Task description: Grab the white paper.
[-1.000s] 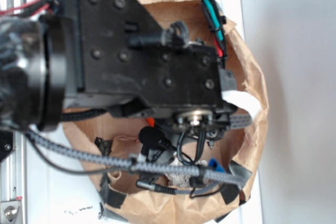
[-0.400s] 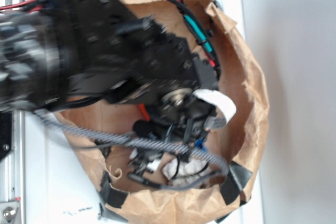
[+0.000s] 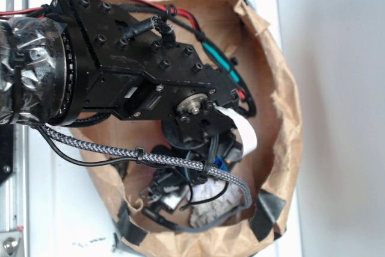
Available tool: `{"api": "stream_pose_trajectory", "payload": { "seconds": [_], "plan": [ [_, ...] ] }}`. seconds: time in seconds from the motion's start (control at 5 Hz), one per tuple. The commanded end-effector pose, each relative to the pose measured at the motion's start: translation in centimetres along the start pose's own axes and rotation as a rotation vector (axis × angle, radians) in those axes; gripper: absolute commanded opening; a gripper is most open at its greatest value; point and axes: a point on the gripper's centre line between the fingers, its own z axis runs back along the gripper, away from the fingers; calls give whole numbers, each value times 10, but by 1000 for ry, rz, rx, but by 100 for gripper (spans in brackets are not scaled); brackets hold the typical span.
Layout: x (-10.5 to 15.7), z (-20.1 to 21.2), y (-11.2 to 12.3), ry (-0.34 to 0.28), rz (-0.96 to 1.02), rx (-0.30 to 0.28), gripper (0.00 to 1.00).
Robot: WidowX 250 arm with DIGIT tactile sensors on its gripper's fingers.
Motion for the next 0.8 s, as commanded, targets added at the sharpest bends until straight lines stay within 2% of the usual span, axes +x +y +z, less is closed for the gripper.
{"api": "stream_pose_trajectory", "payload": {
  "seconds": [0.0,0.4,0.6],
  "plan": [
    [22,14,-29,-77,-86,25,100],
    [21,-25,-55,-36,-118,-66,100],
    [20,-54,-63,2,-116,-37,100]
  ]
}}
